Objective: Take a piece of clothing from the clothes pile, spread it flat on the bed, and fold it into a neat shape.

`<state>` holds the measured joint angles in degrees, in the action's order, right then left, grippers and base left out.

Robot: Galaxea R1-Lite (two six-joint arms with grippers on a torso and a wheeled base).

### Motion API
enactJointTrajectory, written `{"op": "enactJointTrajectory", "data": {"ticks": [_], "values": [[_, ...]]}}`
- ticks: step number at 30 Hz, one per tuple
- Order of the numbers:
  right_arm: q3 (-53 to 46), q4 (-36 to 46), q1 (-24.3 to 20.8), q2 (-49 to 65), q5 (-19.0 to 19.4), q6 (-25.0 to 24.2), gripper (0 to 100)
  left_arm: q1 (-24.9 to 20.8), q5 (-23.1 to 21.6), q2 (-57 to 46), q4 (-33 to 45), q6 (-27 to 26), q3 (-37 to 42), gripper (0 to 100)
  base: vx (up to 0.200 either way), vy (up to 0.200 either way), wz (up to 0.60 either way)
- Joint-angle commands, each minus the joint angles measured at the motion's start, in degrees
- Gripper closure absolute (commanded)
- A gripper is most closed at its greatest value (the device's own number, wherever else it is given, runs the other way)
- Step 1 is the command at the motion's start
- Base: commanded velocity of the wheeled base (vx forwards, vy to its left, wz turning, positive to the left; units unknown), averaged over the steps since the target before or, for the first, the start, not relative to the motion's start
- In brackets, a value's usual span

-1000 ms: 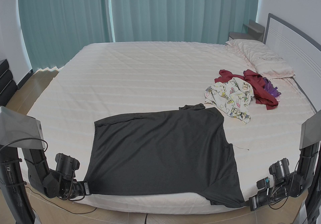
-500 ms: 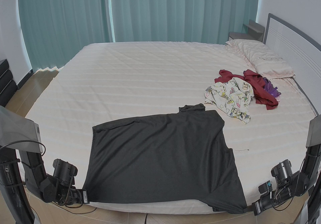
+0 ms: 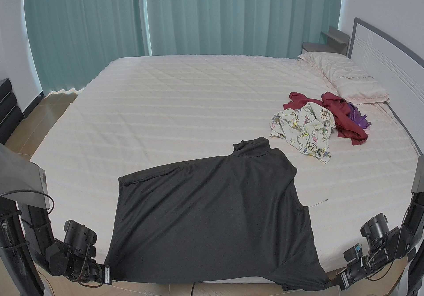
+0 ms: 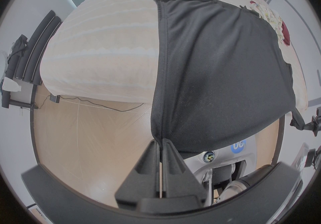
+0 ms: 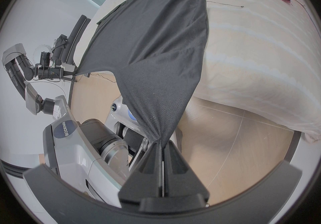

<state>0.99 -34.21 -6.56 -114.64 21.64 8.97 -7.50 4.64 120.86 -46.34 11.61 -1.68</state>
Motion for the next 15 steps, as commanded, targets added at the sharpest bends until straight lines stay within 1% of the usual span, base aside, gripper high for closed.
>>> {"op": "enactJointTrajectory", "data": {"ticks": [1,3,6,7,10,12,15], "values": [[-1.0,0.2,0.1,1.2,0.2,0.0,100,0.0,0.0,0.0,-0.1,-0.4,0.8,100,0.0,0.0,0.0],[-1.0,-0.2,0.1,1.2,0.2,0.0,100,0.0,0.0,-0.1,-0.2,-0.3,0.7,100,0.0,0.0,0.0],[-1.0,-2.7,0.1,2.3,1.5,-0.2,100,0.3,-0.2,-1.2,-0.7,0.2,0.0,100,0.0,0.0,0.0],[-1.0,-4.0,0.7,2.8,2.2,-0.4,100,0.5,-0.3,-2.4,-0.6,0.4,-0.7,100,0.0,0.0,0.0],[-0.5,-6.0,1.8,4.0,2.4,-0.4,100,1.0,-0.7,-4.9,-0.3,1.6,-1.7,100,0.0,0.0,0.0],[0.8,-6.8,2.8,5.5,2.6,-1.2,100,1.3,-0.9,-8.3,1.1,2.4,-3.5,100,0.0,0.0,0.0],[3.0,-6.8,2.8,7.5,3.6,-3.3,100,1.7,-1.3,-11.1,5.4,2.6,-6.3,100,0.0,0.0,0.0]]}}
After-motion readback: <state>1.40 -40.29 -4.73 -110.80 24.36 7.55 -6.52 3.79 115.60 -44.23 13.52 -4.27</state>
